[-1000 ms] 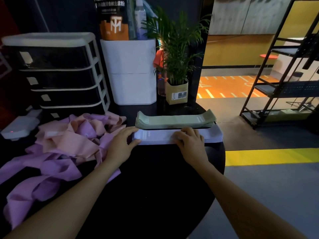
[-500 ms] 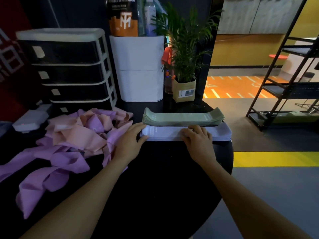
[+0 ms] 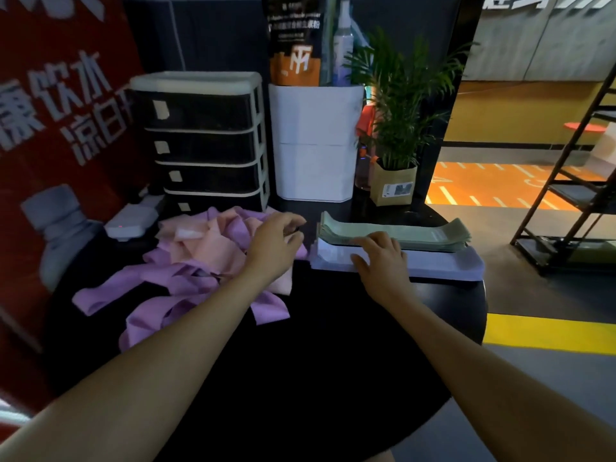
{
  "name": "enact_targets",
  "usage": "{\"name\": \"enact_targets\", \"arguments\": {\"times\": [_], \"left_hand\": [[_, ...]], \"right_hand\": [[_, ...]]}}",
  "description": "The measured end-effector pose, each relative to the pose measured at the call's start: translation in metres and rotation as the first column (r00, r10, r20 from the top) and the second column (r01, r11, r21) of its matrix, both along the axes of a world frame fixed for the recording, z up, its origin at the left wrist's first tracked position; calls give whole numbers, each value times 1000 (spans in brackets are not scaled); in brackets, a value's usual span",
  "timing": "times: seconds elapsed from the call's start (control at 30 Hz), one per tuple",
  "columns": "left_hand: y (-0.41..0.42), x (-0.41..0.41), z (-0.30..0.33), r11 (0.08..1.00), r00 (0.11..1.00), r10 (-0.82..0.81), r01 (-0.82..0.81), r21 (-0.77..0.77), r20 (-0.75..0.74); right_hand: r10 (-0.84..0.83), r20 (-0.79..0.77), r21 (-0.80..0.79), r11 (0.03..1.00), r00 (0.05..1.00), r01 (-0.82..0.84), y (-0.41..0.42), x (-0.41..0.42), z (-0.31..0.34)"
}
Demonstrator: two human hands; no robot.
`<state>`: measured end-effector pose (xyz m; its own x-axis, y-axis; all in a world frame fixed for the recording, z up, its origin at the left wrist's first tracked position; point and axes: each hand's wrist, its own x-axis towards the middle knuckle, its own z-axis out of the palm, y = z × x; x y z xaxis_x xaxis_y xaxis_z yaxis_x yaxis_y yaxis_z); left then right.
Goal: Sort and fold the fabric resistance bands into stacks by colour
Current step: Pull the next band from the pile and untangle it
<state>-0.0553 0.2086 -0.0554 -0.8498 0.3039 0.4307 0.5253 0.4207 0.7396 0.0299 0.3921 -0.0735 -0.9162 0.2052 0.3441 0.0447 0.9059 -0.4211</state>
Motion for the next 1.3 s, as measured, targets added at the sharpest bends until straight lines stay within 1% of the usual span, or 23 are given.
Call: {"name": "enact_targets", "arguments": {"times": [0.07, 0.13, 0.2, 0.23, 0.3, 0.4, 0.5, 0.57, 0.7, 0.73, 0.8, 0.87, 1.0, 1.1, 1.2, 1.3], "left_hand": [[-22, 3, 6, 999, 999, 24, -26, -46, -41], [-46, 4, 10, 989, 990, 65, -80, -121, -125], [-74, 1, 10, 961, 971, 127, -170, -217, -201], [-88, -2, 9, 944, 966, 146, -201, -261, -214], [-114, -7, 4, 923, 962, 176, -235, -305, -209], [-146, -5, 0, 912, 950, 255, -298, -282, -178], [-167, 1, -5, 914, 954, 259, -292, -283, -148], [-176, 4, -9, 919, 956, 270, -292, -266, -117], [-188, 6, -14, 917, 955, 287, -297, -266, -76], [-190, 4, -15, 917, 958, 280, -287, -277, -64], [-192, 2, -15, 921, 966, 256, -259, -291, -48], [-191, -1, -13, 929, 972, 229, -232, -289, -42], [-185, -8, -9, 952, 986, 160, -167, -256, -45], [-181, -15, -8, 964, 996, 86, -89, -251, -22], [-176, -25, -10, 947, 998, 58, -67, -315, -36], [-170, -27, -13, 894, 999, 46, -46, -445, -10]], "right_hand": [[29, -27, -14, 999, 999, -30, -22, -9, 6], [67, -47, -31, 997, 997, -69, -46, -17, 11], [111, -55, -57, 992, 992, -114, -69, -24, 14], [137, -64, -62, 988, 988, -141, -80, -27, 15], [198, -80, -60, 977, 977, -203, -101, -35, 15], [269, -85, -72, 959, 959, -275, -129, -45, 15], [334, -93, -72, 937, 938, -341, -152, -56, 17], [370, -63, -27, 928, 927, -372, -168, -64, 18], [367, 84, 231, 897, 926, -377, -187, -82, 18], [352, 131, 248, 894, 927, -374, -187, -88, 18], [322, 195, 202, 911, 926, -359, -186, -97, 20], [323, 185, 132, 928, 928, -349, -184, -107, 21], [386, -13, -59, 920, 922, -386, -176, -122, 25], [335, -125, -110, 931, 934, -349, -172, -135, 34], [241, -200, -157, 949, 950, -274, -168, -148, 42], [194, -185, -163, 961, 964, -224, -163, -153, 39]]}}
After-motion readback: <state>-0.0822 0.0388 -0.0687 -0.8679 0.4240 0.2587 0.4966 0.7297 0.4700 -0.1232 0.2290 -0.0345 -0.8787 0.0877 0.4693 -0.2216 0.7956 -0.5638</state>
